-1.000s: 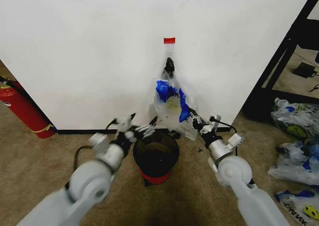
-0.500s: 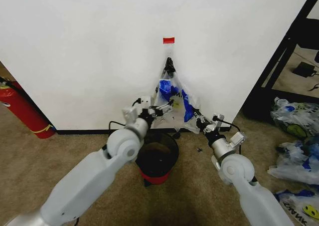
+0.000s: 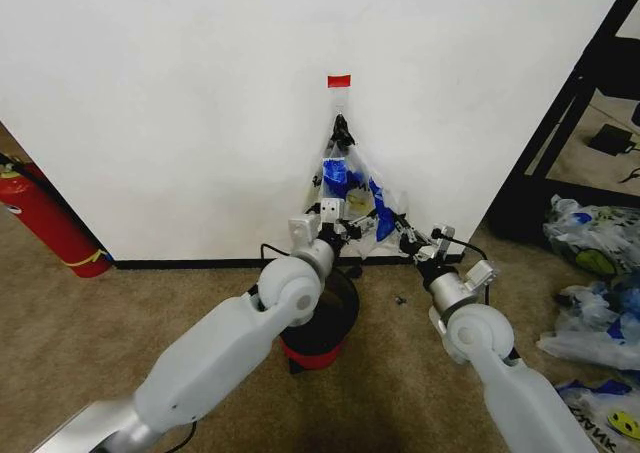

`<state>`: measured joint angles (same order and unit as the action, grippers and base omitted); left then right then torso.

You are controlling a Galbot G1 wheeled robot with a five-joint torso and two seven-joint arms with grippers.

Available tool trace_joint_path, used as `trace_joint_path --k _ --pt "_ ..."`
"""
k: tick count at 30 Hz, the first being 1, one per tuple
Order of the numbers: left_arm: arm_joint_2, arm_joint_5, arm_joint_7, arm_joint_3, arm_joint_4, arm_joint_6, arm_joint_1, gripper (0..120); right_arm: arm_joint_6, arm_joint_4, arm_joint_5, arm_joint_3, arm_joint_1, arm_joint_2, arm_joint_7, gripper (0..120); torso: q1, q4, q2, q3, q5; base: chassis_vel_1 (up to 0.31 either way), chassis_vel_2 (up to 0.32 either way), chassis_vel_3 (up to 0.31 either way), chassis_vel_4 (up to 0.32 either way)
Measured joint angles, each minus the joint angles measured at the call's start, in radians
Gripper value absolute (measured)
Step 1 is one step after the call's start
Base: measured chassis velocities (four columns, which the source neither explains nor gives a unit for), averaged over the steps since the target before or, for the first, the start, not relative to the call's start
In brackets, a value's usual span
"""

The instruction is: Pick up the garbage bag from the wall and place it over the trash bin.

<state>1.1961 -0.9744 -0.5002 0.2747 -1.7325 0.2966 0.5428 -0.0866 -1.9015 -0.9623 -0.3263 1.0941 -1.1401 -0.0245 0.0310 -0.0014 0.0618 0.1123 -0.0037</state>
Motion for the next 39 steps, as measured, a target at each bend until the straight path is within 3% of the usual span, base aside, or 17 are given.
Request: trace_joint_path --k 20,24,29,39 --pt "0.073 0.025 -0.065 0.002 0.138 -0.013 -0.096 74 -0.003 -0.031 -0.001 -0.011 0.026 0.003 0.001 0 0.0 0.0 0.0 0.0 -0.0001 0.0 0.0 0.0 0.0" --pt "0.077 0.025 -0.078 -0.005 0.149 -0.02 -0.104 65 -0.003 -0.032 -0.003 -0.013 0.026 0.003 0.001 0 0.0 0.0001 0.0 0.0 -0.0001 0.0 0.0 0.0 0.0" --pt "0.057 0.021 -0.078 -0.008 0.137 -0.026 -0.097 41 -0.003 -0.026 -0.005 -0.014 0.021 -0.001 0.0 0 0.0 0.0003 0.0 0.0 -0.0002 0.0 0.0 0.0 0.0" --pt "0.07 0.003 -0.078 -0.011 0.137 -0.033 -0.098 9 -0.004 -0.022 -0.005 -0.011 0.019 -0.006 -0.001 0 0.0 0.0001 0.0 0.0 -0.0002 0.0 0.0 0.0 0.0"
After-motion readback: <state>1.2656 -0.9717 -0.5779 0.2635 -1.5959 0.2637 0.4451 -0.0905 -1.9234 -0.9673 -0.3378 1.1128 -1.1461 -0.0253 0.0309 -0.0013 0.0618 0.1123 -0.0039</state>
